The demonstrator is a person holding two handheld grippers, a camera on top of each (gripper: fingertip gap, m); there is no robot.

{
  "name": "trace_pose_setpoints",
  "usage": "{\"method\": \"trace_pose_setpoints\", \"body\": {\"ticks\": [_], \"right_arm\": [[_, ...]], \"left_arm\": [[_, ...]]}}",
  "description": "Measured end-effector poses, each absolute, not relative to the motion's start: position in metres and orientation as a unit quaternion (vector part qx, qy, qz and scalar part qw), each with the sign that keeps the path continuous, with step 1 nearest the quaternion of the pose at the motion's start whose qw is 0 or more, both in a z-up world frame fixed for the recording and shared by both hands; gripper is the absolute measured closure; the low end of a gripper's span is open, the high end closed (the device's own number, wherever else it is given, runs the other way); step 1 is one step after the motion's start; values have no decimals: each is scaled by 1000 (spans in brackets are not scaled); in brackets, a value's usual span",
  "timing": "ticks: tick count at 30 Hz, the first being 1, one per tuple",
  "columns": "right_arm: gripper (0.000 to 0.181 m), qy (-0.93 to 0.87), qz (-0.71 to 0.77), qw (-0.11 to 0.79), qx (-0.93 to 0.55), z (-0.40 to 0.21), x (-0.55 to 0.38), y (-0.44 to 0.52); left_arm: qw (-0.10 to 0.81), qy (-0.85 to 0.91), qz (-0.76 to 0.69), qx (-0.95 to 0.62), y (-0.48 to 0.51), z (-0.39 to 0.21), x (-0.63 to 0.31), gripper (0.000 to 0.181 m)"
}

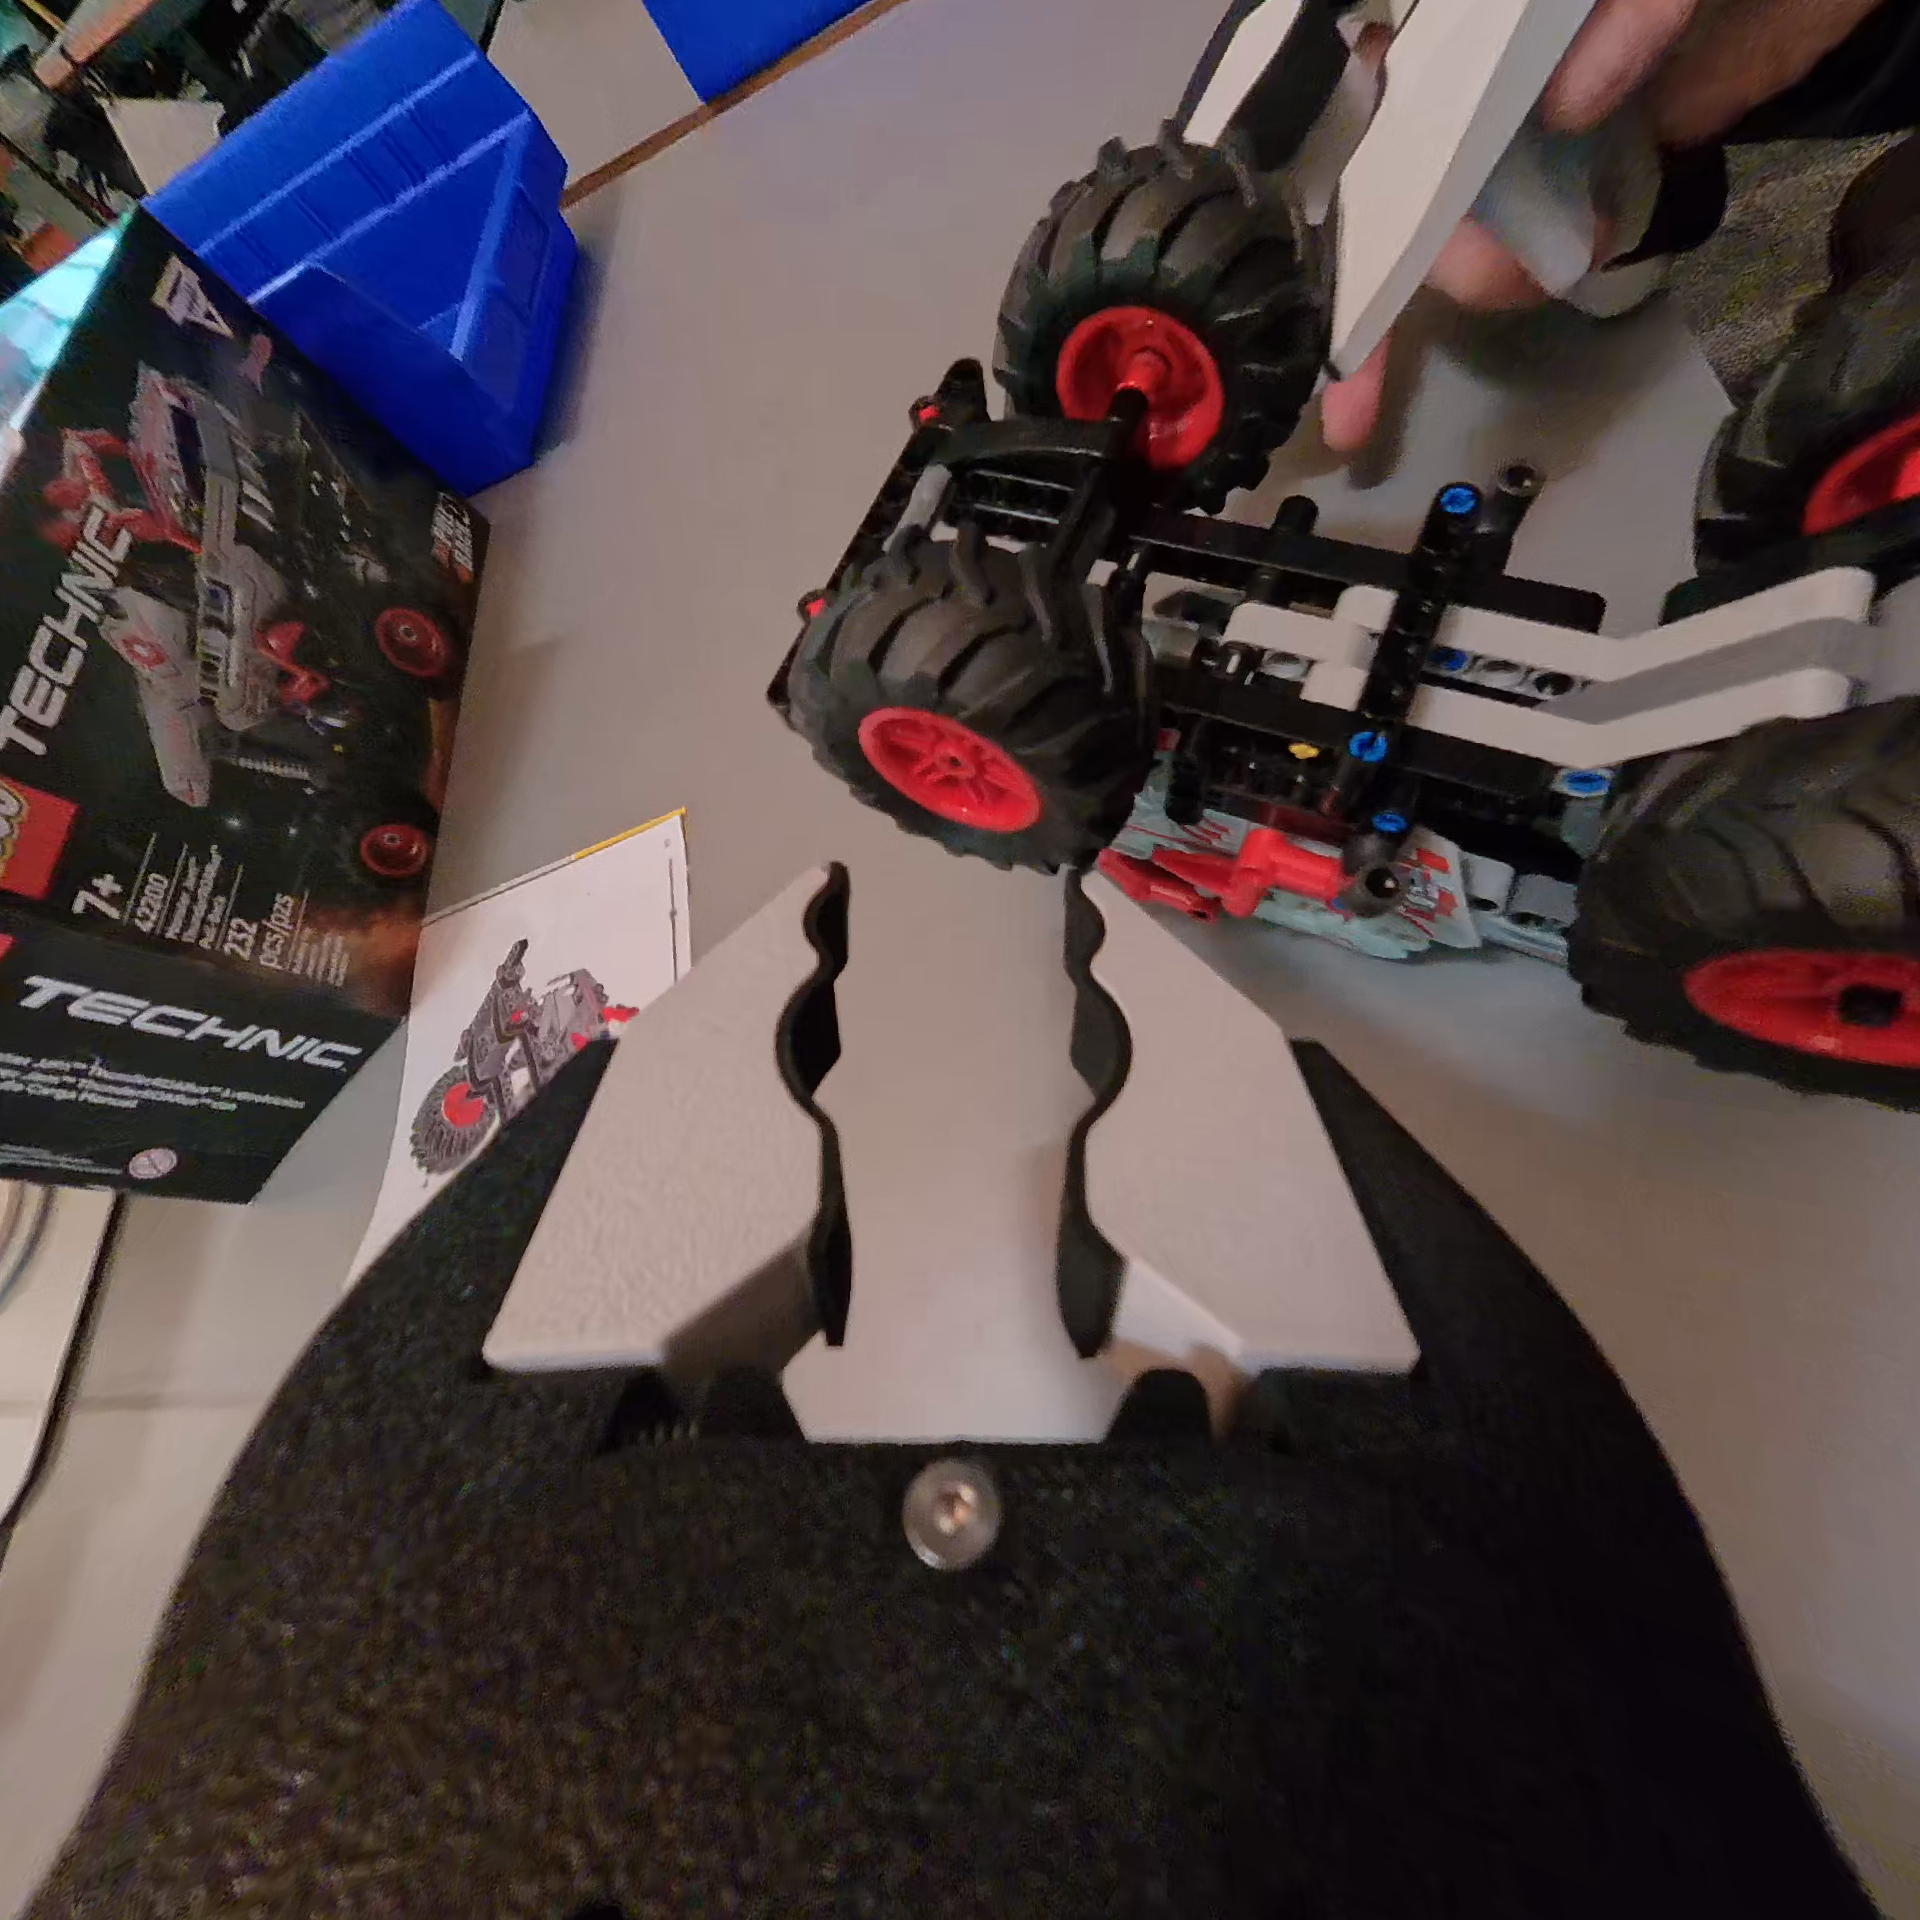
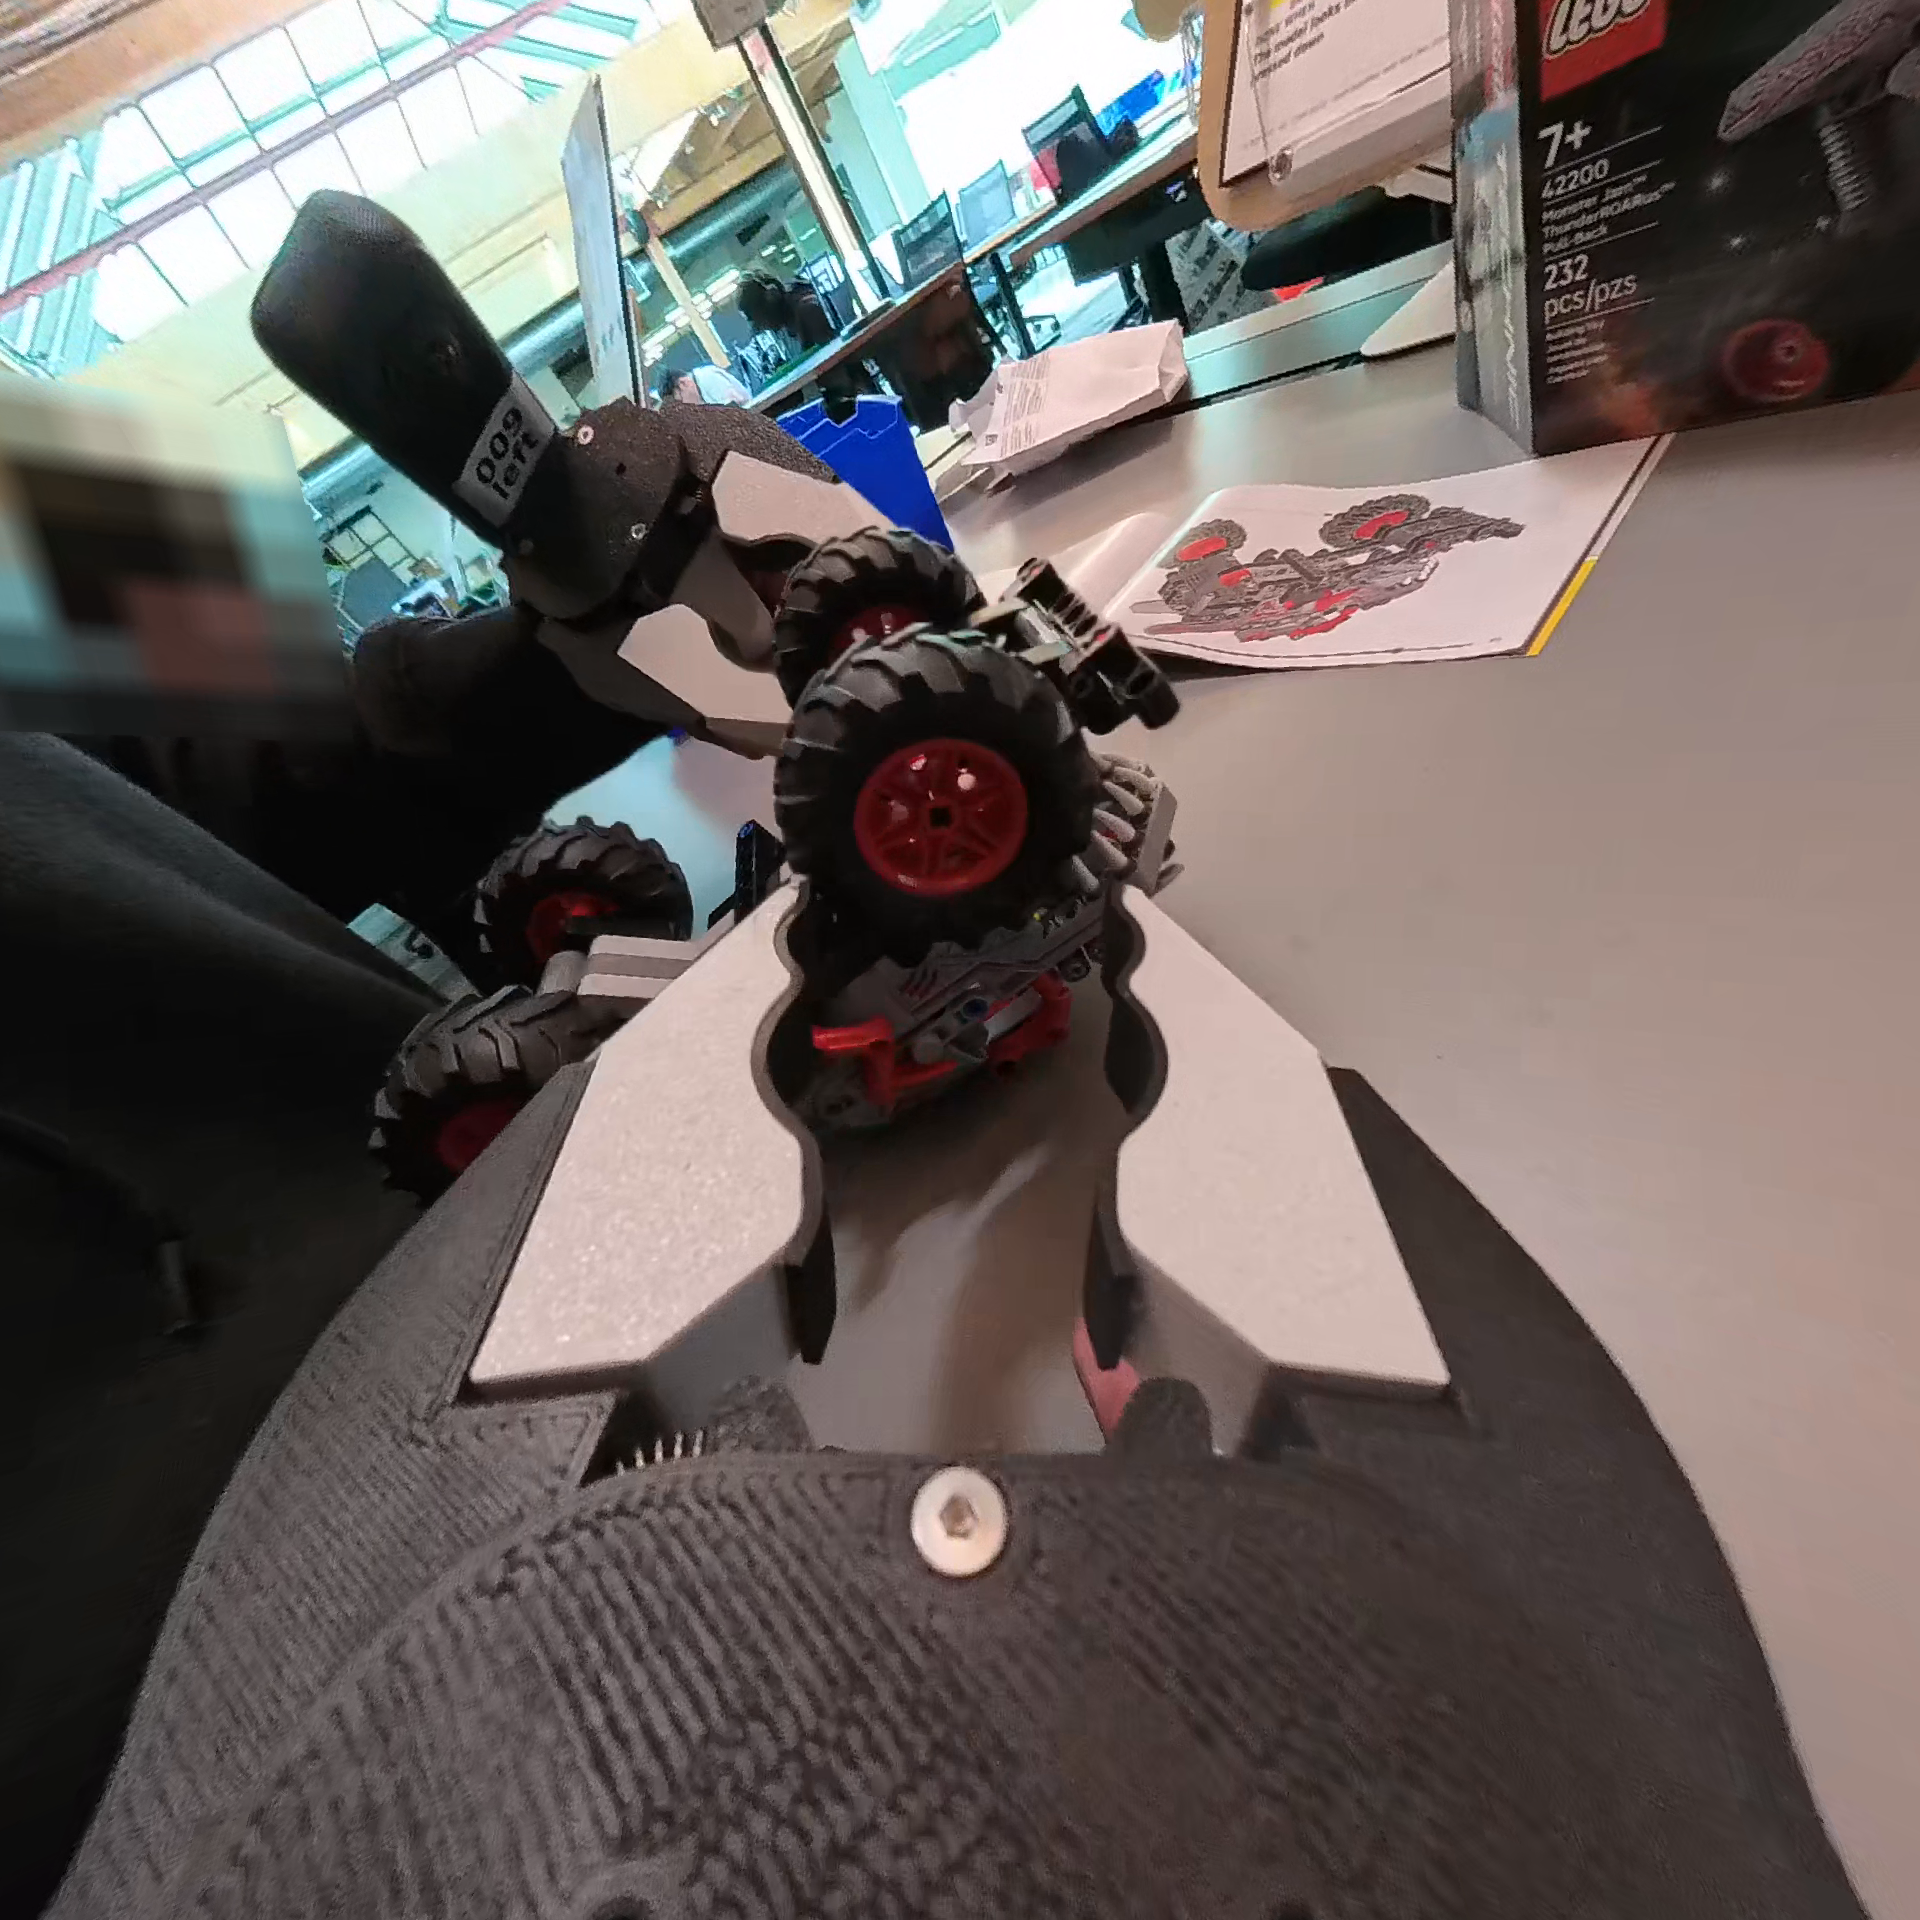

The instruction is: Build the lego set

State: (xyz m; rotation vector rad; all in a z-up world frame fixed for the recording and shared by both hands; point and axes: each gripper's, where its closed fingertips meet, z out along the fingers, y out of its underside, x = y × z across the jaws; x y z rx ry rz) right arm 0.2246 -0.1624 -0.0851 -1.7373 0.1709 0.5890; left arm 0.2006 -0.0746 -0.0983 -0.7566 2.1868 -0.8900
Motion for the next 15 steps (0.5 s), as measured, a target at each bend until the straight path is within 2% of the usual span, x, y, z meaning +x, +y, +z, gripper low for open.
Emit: {"method": "trace_pose_setpoints", "body": {"ticks": [2,6,9,11,13,15], "right_arm": [[128,68,248,599,-758,-85,227,-168],[129,72,194,601,-772,-83,254,-182],[128,91,143,598,-784,-83,286,-188],[128,83,102,582,-802,-87,305,-187],[128,64,74,556,-826,-92,317,-183],[128,46,51,524,-849,-101,325,-178]], "left_arm": [[318,836,-330,-302,-66,-97,197,138],[344,824,-261,-368,-20,-89,211,141],[250,856,-189,-412,-4,-119,217,126],[228,868,-150,-414,10,-135,228,116],[225,872,-142,-411,22,-142,242,118],[178,876,-134,-428,31,-155,244,120]]}}
